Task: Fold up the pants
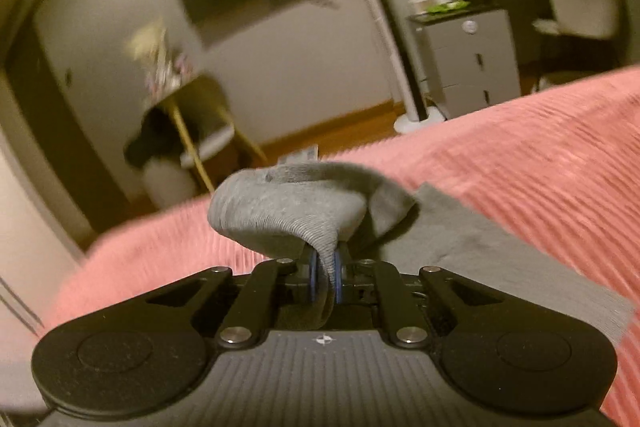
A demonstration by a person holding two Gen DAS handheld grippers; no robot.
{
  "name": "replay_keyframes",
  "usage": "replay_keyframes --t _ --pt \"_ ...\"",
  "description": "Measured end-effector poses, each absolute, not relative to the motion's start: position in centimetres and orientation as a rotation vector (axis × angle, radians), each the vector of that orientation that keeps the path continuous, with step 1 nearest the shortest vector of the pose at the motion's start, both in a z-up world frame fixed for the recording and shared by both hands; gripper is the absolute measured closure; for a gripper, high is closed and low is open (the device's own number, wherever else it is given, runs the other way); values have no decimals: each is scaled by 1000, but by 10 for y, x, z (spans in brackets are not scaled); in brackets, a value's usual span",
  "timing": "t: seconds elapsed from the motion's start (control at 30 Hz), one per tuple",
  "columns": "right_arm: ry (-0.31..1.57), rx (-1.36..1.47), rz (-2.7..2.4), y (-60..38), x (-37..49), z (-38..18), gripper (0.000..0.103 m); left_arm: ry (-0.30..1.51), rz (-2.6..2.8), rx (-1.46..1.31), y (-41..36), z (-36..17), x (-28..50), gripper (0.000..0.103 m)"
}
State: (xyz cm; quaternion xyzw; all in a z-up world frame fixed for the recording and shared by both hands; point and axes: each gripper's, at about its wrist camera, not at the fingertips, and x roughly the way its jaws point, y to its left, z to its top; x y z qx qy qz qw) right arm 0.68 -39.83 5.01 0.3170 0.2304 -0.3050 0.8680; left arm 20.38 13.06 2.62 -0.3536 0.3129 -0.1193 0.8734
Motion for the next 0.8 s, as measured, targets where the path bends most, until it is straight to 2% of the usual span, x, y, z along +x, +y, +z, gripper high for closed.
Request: replay_keyframes --t 0.13,0.33,0.4,0.47,0.57,0.63,0.7,0.8 --pt "458 772 -686 -405 -44 45 95 688 -256 -757 141 16 127 94" --pt "582 926 -780 -416 -83 -7 94 826 -145 -795 140 -36 84 94" --pt "578 969 -803 -417 -92 -15 88 821 -93 -745 140 -34 78 85" --pt "587 979 -813 -417 -98 -15 87 804 -58 -704 143 -27 77 53" --pt "649 817 -838 -413 -92 -4 68 757 -19 -636 151 -11 75 27" --pt "676 680 -844 -407 -87 5 61 743 12 -630 156 -7 78 18" --pt "690 603 -827 -405 -85 10 57 748 26 -663 160 -7 76 17" --pt "683 651 -776 -413 -88 9 55 775 51 -738 170 -14 78 17"
